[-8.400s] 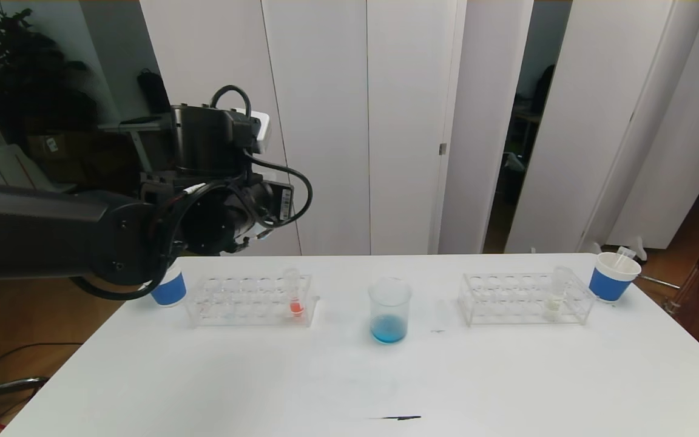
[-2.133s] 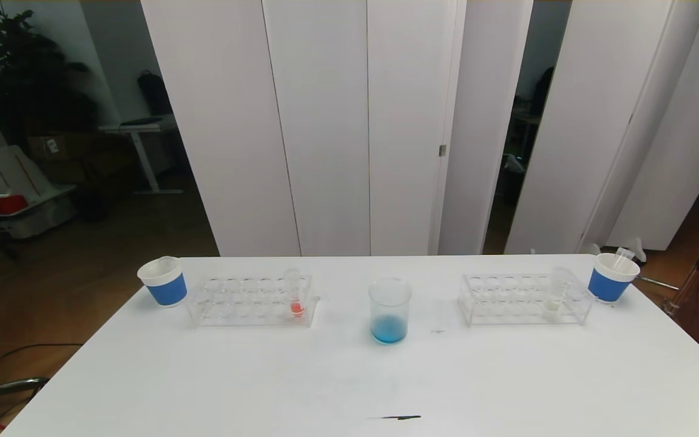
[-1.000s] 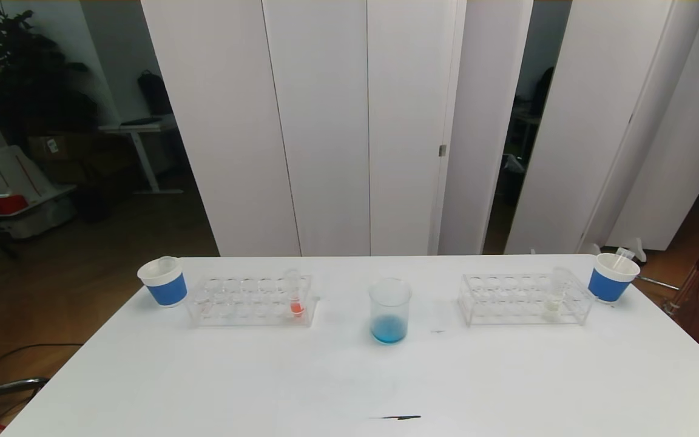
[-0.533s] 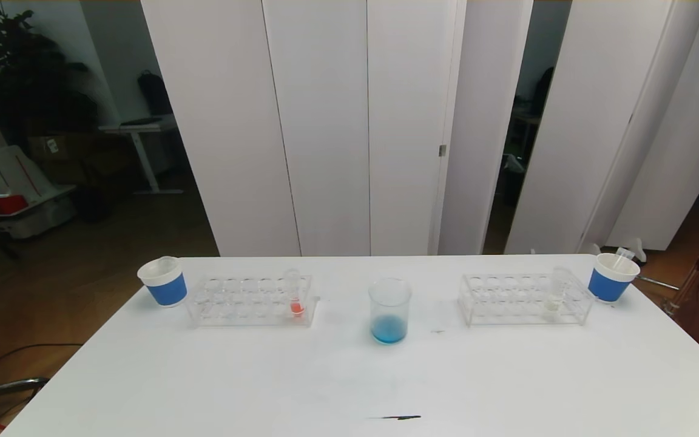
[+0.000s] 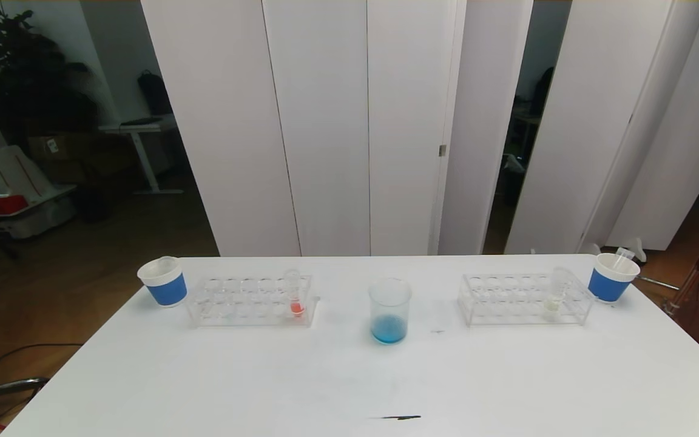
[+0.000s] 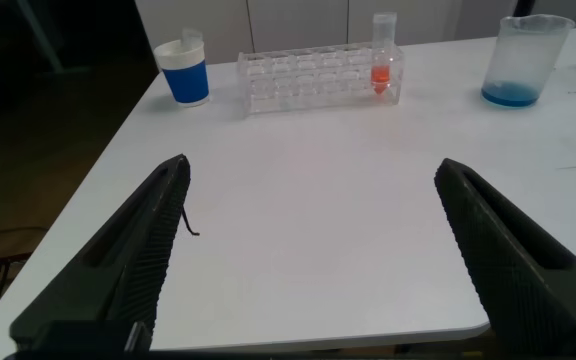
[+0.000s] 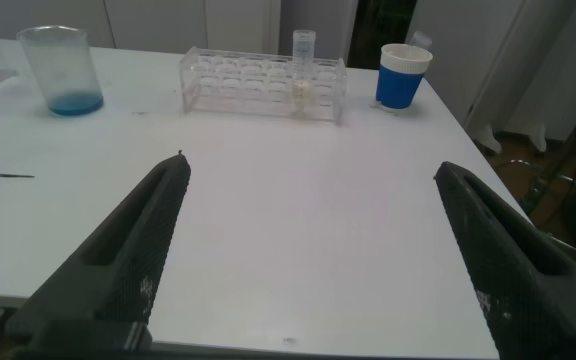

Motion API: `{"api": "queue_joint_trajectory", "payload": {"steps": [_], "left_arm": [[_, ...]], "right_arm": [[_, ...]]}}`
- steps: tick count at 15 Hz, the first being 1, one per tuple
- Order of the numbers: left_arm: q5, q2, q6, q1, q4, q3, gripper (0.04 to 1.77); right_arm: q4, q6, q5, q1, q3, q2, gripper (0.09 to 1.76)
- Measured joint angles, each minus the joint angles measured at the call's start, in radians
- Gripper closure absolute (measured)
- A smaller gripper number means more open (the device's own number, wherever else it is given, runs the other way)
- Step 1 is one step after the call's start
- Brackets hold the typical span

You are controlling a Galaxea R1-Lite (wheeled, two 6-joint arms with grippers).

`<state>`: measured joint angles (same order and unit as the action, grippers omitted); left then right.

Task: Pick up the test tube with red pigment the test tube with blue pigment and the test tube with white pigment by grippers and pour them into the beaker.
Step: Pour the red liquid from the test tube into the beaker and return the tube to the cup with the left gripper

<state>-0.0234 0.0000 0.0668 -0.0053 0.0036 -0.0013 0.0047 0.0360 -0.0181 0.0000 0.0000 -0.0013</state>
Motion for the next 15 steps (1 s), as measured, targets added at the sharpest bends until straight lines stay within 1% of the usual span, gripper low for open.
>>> {"api": "queue_joint_trajectory", "payload": {"steps": [15], "left_arm": [[0.001,0.0,-0.002,0.0,-0.004,0.0,0.06]], "right_arm": [[0.0,0.0,0.0,0.0,0.0,0.0,0.1]]}}
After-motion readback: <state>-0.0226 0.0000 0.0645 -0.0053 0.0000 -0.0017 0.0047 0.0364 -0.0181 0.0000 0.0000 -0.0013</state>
